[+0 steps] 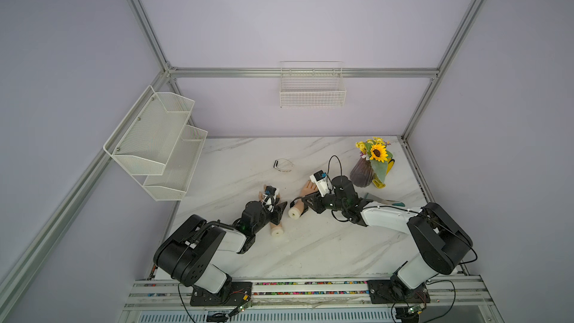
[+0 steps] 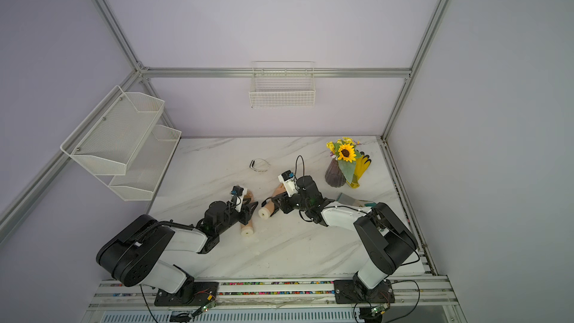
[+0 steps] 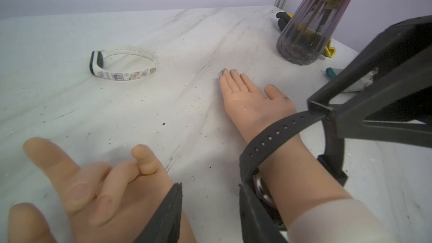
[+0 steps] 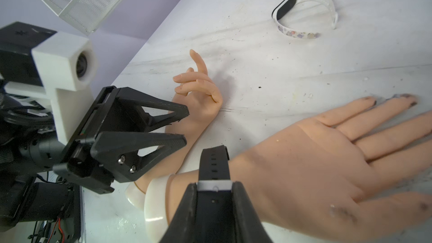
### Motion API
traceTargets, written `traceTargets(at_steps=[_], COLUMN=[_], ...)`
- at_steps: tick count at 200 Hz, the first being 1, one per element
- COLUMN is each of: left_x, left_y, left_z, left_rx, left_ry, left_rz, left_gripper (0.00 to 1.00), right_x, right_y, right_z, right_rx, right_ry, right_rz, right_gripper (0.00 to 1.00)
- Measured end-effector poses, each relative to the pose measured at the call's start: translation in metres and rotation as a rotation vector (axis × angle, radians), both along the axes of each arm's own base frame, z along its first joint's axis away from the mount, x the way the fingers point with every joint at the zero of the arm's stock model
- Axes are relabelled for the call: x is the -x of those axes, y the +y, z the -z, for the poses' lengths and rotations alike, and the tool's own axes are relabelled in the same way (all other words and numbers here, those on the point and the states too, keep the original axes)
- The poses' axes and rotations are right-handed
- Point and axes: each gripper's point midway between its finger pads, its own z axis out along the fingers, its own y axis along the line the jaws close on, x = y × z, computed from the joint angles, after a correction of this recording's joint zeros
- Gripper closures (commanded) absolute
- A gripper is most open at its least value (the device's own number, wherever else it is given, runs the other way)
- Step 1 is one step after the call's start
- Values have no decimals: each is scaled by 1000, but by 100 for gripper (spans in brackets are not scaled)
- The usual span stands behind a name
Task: Take off the watch
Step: Untie the watch from the hand.
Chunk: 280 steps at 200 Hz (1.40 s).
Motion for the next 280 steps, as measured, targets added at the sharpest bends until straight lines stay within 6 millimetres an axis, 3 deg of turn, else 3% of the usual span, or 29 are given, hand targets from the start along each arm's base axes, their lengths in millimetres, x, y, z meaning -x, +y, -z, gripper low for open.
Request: traceTargets(at_steps=[28, 83, 167, 250, 280], left_x=[6, 19, 6, 0, 0], left_y=[-10, -27, -39, -49, -48], left_z=[-13, -9, -11, 3, 7], left_rx=[36, 48, -38, -123, -144], left_ry=[-59, -72, -108, -115, -108], left_rz=[69, 187, 179, 191, 177], left_gripper=[51, 50, 52, 81, 100], right_x=[6, 15, 15, 13, 11], right_y=[9, 15, 16, 16, 17], right_z=[8, 11, 13, 13, 11], right_rx=[22, 32, 41, 49, 42], right_ry=[5, 7, 7, -4, -11], right_rz=[-54, -100, -95, -87, -82], right_gripper=[82, 82, 82, 82, 82])
